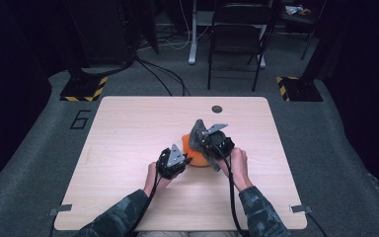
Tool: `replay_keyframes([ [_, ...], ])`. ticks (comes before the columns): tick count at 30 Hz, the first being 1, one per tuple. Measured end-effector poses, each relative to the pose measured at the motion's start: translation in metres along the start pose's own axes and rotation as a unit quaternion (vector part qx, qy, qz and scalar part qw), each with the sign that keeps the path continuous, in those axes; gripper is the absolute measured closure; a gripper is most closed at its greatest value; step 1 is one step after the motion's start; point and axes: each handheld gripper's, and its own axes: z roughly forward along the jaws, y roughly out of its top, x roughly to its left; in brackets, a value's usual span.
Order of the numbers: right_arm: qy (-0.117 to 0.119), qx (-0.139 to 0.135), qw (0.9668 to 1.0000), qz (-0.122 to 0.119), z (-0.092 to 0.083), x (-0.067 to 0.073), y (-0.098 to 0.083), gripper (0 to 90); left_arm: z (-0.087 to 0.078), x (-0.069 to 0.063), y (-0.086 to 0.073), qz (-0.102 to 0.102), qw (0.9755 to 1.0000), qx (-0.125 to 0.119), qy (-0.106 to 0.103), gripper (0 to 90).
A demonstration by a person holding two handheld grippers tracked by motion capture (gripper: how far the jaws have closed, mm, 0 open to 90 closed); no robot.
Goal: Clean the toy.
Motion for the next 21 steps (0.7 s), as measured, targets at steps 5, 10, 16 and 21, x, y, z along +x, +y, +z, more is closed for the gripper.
replay_keyframes([
  [5,-0.004,0.014,0.9998,0.017,0.003,-0.008,-0.006,73.7,0.001,0.004,-0.002,-0.008,1.0,0.005,-0.001,79.0],
  [10,-0.006,0.027,0.9991,0.033,0.008,-0.018,-0.012,73.7,0.002,0.007,-0.004,-0.016,0.9998,0.007,-0.004,78.3],
  [16,-0.01,0.038,0.9981,0.047,0.014,-0.028,-0.021,73.7,0.002,0.007,-0.004,-0.017,0.9998,0.009,-0.004,77.9],
  [21,-0.008,0.05,0.9965,0.067,0.019,-0.037,-0.027,73.6,0.003,0.008,-0.005,-0.021,0.9997,0.008,-0.005,77.7],
])
